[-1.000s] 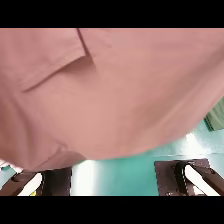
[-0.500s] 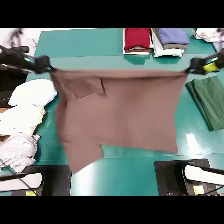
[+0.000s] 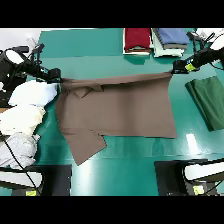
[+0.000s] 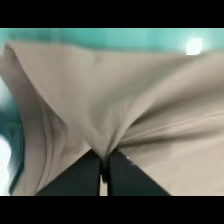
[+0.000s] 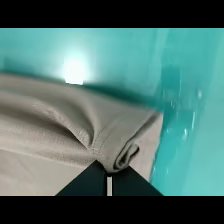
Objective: Fold the shirts.
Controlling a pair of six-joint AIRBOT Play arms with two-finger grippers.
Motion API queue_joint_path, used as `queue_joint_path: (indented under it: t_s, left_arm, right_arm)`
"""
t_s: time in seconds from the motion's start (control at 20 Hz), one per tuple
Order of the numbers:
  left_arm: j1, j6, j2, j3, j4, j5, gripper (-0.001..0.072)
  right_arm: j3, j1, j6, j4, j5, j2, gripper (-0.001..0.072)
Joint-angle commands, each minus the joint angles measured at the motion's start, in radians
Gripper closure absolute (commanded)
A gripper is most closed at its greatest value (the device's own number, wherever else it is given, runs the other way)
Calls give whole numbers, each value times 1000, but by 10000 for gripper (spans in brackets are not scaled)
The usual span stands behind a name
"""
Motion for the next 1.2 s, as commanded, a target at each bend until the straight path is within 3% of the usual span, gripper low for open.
queue_joint_path:
  t_s: [0.0, 0.25, 0.3, 0.35, 0.4, 0.5, 0.6, 0.7, 0.95, 1.15]
  left_arm:
    - [0, 3, -6, -34, 42, -59, 683]
    - [1, 4, -7, -120, 43, -52, 680]
    - [1, 3, -6, -121, 45, -54, 468]
    - [1, -8, -3, -121, 45, -55, 195]
    - [1, -30, 2, -121, 54, -69, 162]
    - [1, -44, 17, -121, 74, -102, 162]
    - [-1, -98, 111, -150, 225, -214, 162]
    - [-1, -117, 255, -299, 270, -189, 161]
    - [-2, -142, 617, -829, 134, -140, 161]
    - [-2, -153, 703, -1028, 22, -78, 162]
  right_arm:
    - [-117, 5, 0, -37, -3, 49, 698]
    - [-307, 6, 1, -20, -107, 119, 674]
    - [-307, 6, 2, -20, -101, 119, 498]
    - [-303, 6, 7, -20, -93, 120, 289]
    - [-286, 6, 11, -21, -72, 120, 253]
    - [-266, 5, 11, -21, -52, 127, 254]
    - [-256, -4, 13, -22, -11, 202, 260]
    - [-306, -4, 13, -21, 3, 295, 260]
    - [-480, 21, 13, -14, -64, 492, 260]
    - [-546, 21, 13, 32, -114, 549, 260]
